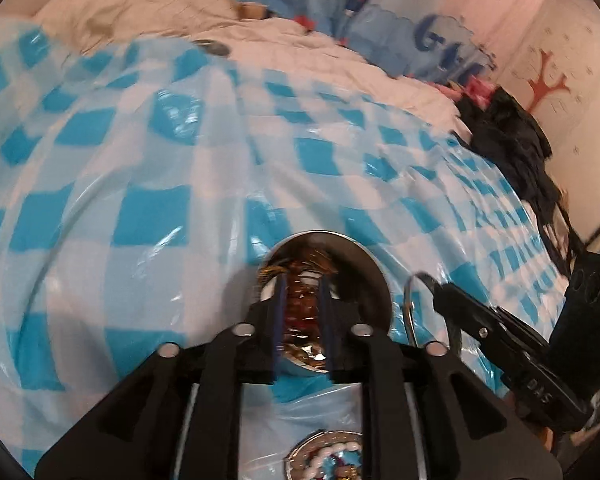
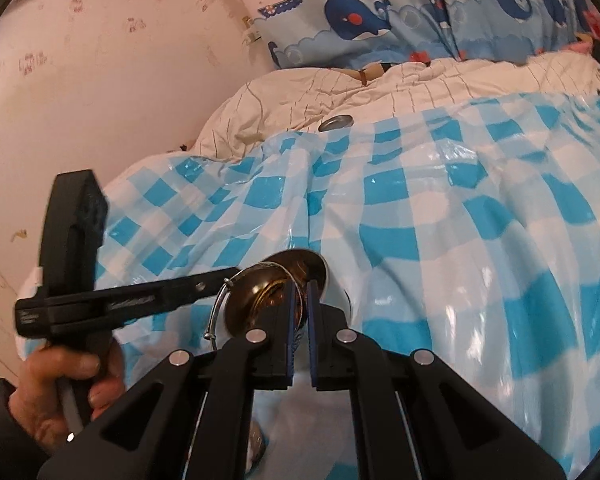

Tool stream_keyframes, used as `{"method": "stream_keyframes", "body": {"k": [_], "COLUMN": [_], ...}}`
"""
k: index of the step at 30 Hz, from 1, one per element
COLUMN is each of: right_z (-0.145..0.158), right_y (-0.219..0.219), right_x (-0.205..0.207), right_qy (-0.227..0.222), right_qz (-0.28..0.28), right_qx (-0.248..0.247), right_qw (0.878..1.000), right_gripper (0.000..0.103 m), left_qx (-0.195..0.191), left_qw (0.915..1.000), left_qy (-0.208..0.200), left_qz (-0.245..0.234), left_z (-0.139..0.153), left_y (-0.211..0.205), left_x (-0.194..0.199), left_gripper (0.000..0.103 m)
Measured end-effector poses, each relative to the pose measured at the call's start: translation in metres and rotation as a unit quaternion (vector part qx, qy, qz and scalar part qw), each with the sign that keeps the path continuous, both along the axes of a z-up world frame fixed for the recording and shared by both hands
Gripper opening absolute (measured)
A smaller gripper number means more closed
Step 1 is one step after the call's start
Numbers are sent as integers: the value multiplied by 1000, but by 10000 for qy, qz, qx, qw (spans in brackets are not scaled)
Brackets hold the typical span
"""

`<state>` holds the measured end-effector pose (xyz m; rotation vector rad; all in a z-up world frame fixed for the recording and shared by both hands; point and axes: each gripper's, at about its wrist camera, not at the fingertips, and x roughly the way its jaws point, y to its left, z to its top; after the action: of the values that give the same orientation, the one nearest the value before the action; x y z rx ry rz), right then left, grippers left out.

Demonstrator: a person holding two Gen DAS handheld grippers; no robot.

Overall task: Organize jewelry
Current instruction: 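Carry the amber bracelet into the tin with the left gripper while the right gripper drops the silver bangle in, then move both open grippers back over the remaining bracelet pile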

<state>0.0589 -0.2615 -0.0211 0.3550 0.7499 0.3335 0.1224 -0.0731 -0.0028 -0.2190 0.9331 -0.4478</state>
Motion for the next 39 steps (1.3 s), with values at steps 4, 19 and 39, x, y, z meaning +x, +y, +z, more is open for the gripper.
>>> {"method": "stream_keyframes", "body": {"k": [4,19,39], "right_z": [-4,-21,-40], "right_y": [24,3,15], "right_x": [26,-58,-79], "right_qy": [12,398,207], "right_qz": [205,-236,-569], "right_qx": [-445,-565,-969], "right_qw": [9988,9973,9934], "right_gripper": [8,62,79], "left_qx": [47,1168,1275], "left_qw": [9990,9868,9794], "left_qy": [-293,-1035,-1154], "left_qz": [333,434,1062], "left_z": [15,-15,-47], "left_y": [25,11,14], "left_x": [-12,-102,-108], "left_gripper": [40,70,80]}}
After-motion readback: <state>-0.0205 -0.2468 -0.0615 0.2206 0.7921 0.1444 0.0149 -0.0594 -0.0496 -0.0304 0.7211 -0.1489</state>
